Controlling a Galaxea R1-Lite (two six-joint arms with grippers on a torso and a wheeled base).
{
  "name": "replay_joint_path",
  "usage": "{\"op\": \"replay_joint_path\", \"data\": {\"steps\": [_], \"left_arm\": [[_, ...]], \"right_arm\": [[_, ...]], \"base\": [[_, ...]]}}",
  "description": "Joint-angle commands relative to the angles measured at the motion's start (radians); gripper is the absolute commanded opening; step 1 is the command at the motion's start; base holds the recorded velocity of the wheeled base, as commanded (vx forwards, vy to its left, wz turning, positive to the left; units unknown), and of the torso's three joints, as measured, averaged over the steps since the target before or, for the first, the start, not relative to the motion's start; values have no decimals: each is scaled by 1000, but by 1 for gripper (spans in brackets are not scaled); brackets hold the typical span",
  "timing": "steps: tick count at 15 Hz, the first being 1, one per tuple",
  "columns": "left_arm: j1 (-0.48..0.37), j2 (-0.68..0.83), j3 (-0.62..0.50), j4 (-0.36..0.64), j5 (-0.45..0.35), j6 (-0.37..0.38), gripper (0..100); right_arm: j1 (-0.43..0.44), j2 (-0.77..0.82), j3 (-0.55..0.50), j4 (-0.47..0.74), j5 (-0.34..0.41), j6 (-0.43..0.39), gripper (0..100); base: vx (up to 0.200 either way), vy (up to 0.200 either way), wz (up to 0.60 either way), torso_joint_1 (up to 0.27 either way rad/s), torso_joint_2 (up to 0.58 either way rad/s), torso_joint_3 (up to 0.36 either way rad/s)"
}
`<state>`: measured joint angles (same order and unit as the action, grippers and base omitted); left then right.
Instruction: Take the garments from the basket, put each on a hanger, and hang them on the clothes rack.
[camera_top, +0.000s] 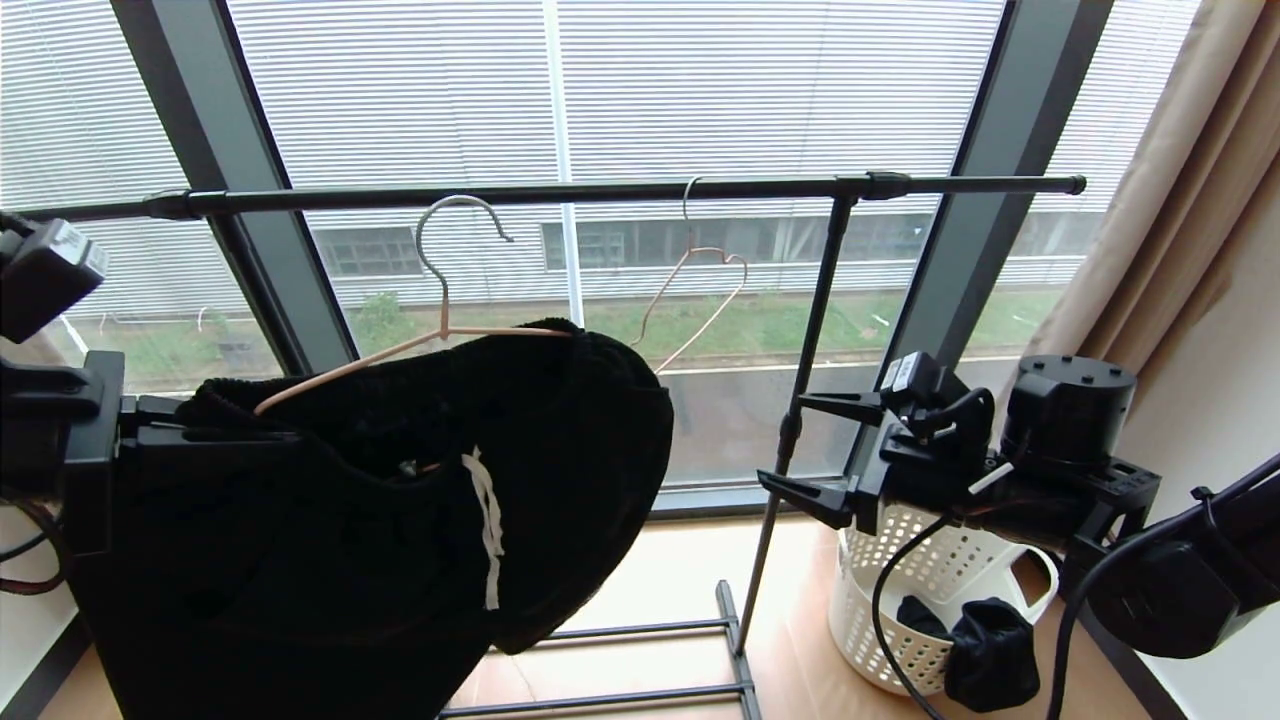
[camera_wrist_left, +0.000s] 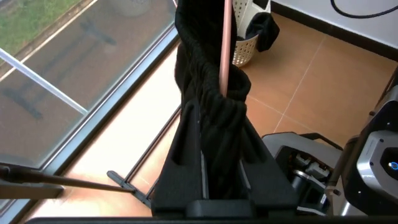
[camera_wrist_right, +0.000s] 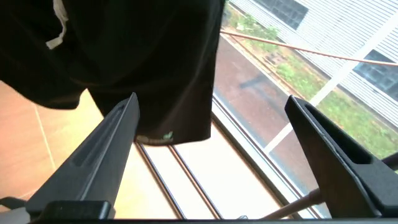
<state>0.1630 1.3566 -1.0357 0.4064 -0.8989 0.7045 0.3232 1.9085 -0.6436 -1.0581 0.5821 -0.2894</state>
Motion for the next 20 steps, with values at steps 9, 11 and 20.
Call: {"op": "replay_joint_path", "data": {"steps": [9, 11, 20], "left_arm": [[-111, 98, 69, 2, 236, 3, 0], [-111, 111, 82, 0, 291, 3, 0], [-103, 236, 60, -228, 359, -178, 0]], "right_arm": [[7, 0, -19, 0, -45, 26, 100], [7, 3, -19, 0, -45, 26, 100], [7, 3, -19, -2, -44, 27, 100]], "base": [[0, 0, 0, 0, 0, 0], [0, 0, 0, 0, 0, 0], [0, 0, 0, 0, 0, 0]]}}
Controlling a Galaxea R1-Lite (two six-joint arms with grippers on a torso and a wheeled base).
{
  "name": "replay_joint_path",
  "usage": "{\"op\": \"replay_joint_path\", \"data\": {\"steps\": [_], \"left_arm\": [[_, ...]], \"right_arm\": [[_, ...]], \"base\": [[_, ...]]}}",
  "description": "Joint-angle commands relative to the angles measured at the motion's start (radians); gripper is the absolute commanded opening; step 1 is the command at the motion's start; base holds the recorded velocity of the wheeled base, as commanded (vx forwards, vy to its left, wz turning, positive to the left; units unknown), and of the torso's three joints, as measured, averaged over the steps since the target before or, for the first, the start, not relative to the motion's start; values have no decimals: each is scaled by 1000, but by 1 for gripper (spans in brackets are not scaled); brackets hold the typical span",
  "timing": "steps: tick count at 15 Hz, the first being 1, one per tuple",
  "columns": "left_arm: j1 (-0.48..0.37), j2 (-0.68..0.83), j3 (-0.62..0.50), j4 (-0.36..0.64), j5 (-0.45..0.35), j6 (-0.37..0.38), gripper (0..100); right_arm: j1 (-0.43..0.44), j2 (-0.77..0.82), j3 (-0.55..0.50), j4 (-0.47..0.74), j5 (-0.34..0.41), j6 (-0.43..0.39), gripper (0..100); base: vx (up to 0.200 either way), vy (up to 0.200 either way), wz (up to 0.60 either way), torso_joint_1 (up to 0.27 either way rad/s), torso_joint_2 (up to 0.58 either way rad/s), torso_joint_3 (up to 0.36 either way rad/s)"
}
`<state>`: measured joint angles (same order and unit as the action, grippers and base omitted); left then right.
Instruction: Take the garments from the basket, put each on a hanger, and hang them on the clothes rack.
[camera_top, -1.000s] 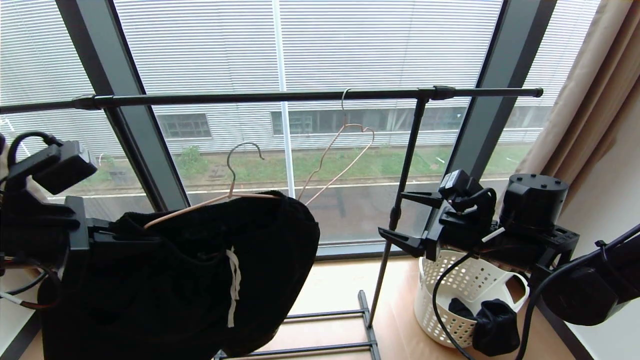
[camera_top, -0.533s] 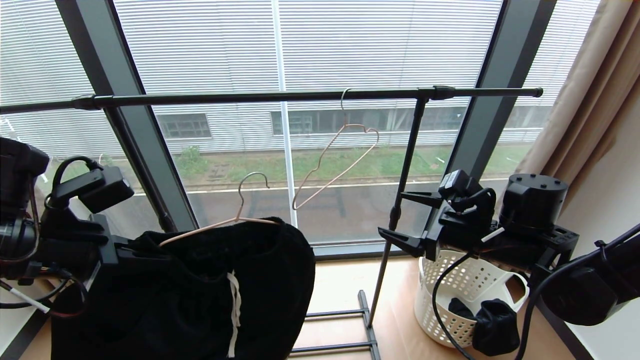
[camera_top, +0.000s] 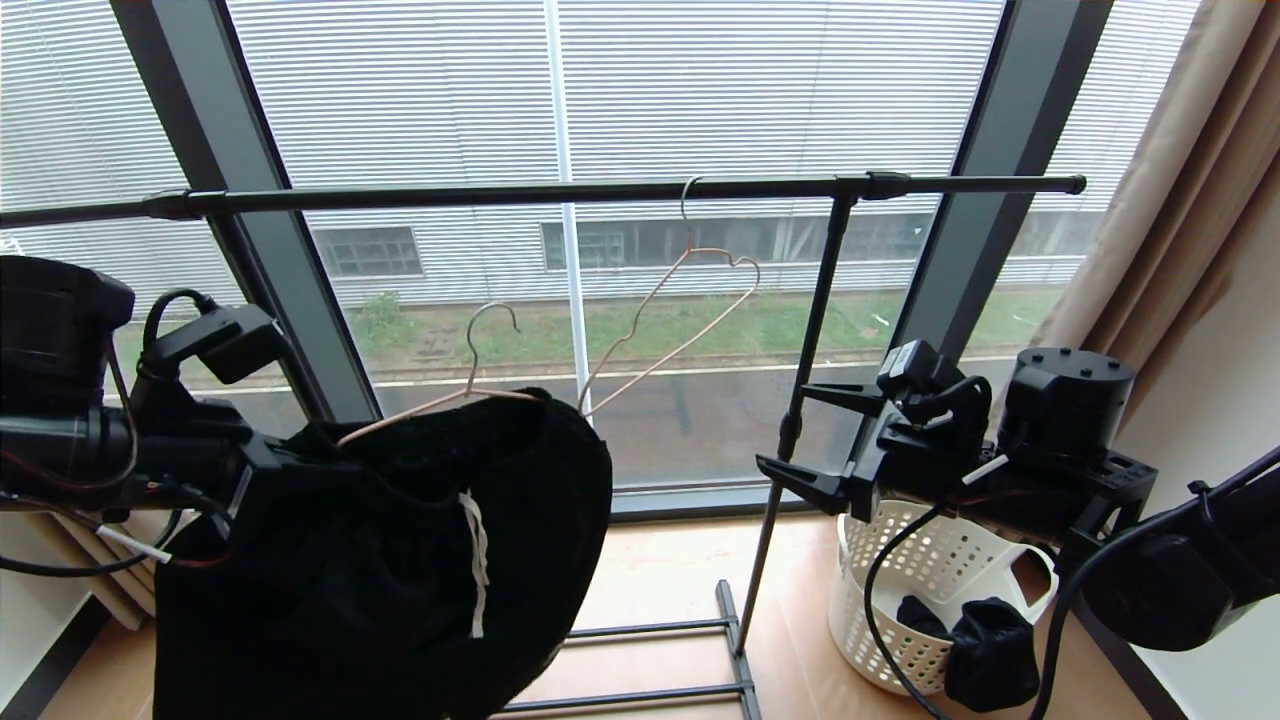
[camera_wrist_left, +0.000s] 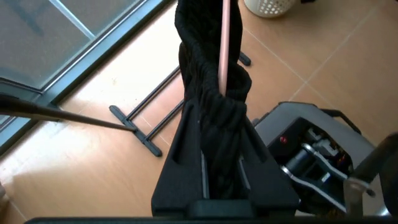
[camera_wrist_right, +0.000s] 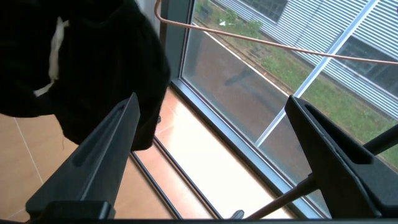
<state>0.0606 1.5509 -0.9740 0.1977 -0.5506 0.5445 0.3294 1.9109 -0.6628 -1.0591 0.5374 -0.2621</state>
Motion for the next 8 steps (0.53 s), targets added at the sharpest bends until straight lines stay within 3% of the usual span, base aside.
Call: {"op": "replay_joint_path", "data": {"steps": [1, 8], "left_arm": [[-4, 55, -5, -75, 32, -60, 0], [-48, 71, -123, -133, 47, -212, 0]], "right_arm": [[0, 0, 0, -1, 1, 0, 100], [0, 2, 0, -1, 1, 0, 100]], "base": [[0, 0, 0, 0, 0, 0], [0, 0, 0, 0, 0, 0]]}}
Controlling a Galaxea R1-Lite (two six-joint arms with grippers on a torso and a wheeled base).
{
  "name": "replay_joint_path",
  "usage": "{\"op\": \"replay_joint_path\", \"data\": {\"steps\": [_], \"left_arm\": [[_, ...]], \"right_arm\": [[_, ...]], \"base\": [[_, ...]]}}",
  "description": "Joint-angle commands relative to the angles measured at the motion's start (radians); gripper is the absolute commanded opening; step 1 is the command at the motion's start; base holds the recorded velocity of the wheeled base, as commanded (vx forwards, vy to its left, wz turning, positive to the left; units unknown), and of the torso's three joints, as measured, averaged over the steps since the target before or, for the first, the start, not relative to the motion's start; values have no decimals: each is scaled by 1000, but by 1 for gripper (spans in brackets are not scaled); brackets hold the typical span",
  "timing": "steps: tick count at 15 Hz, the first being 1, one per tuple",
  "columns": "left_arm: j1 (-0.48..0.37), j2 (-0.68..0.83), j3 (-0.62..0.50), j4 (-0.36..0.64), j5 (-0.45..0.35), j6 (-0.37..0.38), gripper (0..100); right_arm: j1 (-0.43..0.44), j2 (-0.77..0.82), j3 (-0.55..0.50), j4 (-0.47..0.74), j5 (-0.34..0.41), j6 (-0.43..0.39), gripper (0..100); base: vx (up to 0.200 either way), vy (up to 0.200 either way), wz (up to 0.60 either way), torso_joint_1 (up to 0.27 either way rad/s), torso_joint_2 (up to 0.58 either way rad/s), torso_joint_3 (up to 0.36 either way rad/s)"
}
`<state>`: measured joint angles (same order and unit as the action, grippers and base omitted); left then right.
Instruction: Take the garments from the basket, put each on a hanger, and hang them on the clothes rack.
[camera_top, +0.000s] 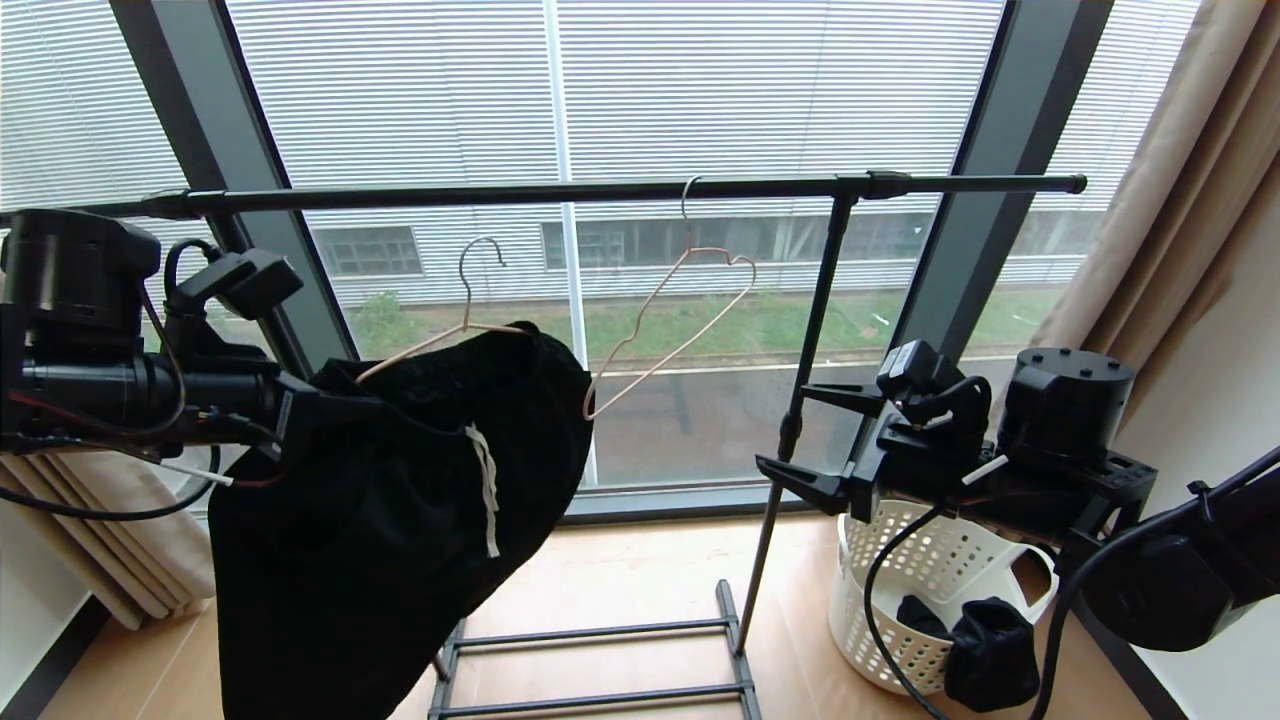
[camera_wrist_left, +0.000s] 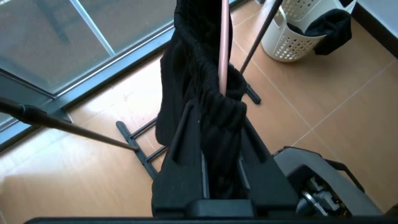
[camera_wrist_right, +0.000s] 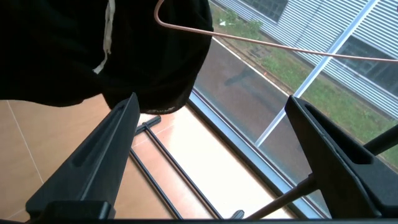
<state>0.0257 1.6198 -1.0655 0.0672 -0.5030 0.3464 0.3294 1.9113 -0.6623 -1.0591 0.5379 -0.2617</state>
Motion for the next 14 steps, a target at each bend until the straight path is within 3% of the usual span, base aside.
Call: {"op": "replay_joint_path", "data": {"steps": [1, 3, 6, 10, 14], "left_arm": [[-23, 2, -47, -6, 0, -27, 0], [-27, 6, -74, -17, 1, -37, 0], [-56, 19, -149, -18, 1, -142, 0], [-90, 92, -223, -18, 66, -181, 0], [-107, 158, -277, -46, 75, -216, 0]], "right_arm": [[0, 2, -2, -1, 1, -1, 100], [0, 0, -2, -1, 1, -1, 100], [0, -5, -3, -2, 1, -1, 100], [0, -8, -3, -2, 1, -1, 100], [0, -8, -3, -4, 1, -1, 100]], "base": [[0, 0, 0, 0, 0, 0], [0, 0, 0, 0, 0, 0], [0, 0, 0, 0, 0, 0], [0, 0, 0, 0, 0, 0], [0, 0, 0, 0, 0, 0]]}}
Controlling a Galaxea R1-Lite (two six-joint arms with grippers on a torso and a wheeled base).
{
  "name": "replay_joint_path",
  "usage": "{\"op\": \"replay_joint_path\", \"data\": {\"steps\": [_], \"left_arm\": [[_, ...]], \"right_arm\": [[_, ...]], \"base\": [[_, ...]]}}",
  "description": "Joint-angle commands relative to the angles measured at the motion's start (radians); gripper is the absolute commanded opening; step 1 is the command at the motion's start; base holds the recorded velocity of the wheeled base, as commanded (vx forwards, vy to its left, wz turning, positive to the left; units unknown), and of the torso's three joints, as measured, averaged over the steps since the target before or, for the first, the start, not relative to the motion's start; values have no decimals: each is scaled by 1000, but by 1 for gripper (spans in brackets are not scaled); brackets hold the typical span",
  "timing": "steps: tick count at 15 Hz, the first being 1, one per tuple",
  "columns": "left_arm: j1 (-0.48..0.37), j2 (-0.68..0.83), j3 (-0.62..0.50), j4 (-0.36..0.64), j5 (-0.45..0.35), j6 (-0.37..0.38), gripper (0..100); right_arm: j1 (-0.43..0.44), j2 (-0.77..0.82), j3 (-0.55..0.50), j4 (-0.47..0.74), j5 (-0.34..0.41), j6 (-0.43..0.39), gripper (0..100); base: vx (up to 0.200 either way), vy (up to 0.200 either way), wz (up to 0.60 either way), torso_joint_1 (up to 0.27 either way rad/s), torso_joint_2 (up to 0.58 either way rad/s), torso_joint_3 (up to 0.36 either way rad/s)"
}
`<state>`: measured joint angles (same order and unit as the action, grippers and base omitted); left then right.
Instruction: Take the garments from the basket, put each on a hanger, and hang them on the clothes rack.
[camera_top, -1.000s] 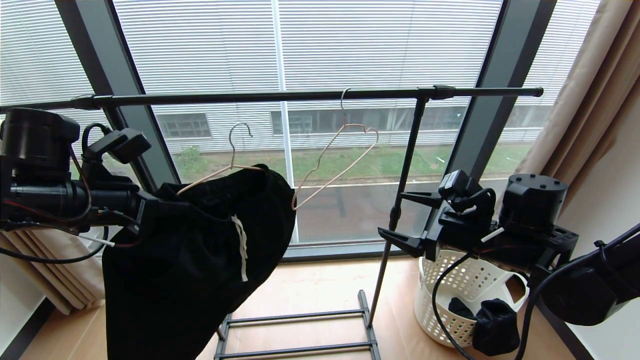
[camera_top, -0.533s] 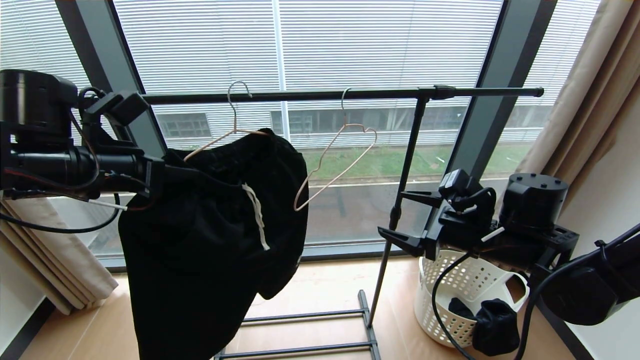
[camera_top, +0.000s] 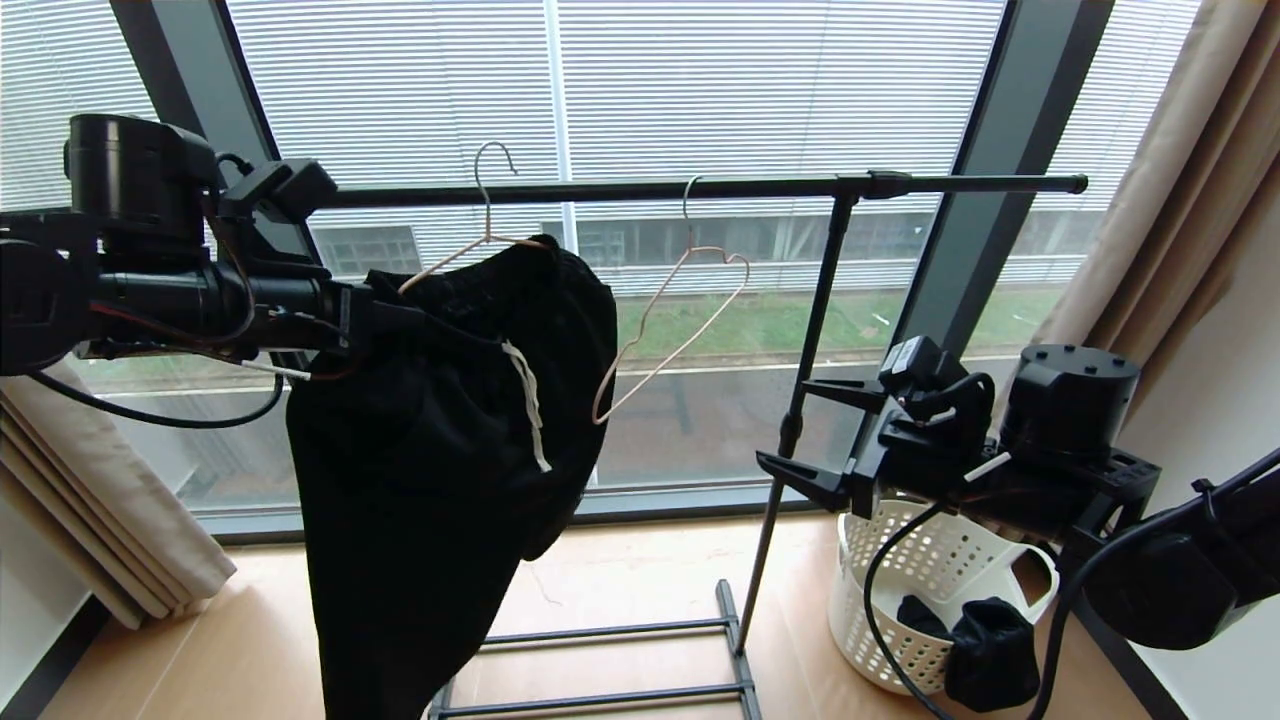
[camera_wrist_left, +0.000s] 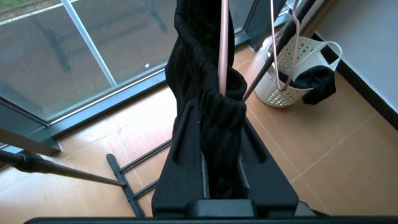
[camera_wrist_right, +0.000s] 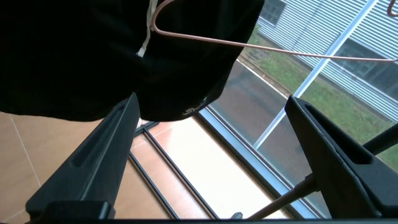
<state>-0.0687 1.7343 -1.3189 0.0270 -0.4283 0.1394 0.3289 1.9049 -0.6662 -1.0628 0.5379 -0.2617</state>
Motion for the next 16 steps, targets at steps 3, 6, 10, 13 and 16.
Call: {"op": "replay_joint_path", "data": {"steps": [3, 6, 10, 13, 16], "left_arm": [[-37, 97, -79, -13, 33, -40, 0], [-54, 139, -126, -13, 43, -66, 0], [-75, 168, -169, -13, 43, -112, 0], [-79, 179, -172, -15, 43, -112, 0], [-79, 199, -201, -15, 43, -113, 0]], "right_arm": [[1, -1, 0, 0, 1, -1, 100], [2, 2, 2, 0, -1, -1, 100], [4, 0, 5, -2, 1, -1, 100], [4, 0, 5, -2, 1, -1, 100], [5, 0, 8, -2, 1, -2, 100]], "base": [[0, 0, 0, 0, 0, 0], [0, 0, 0, 0, 0, 0], [0, 0, 0, 0, 0, 0], [0, 0, 0, 0, 0, 0], [0, 0, 0, 0, 0, 0]]}}
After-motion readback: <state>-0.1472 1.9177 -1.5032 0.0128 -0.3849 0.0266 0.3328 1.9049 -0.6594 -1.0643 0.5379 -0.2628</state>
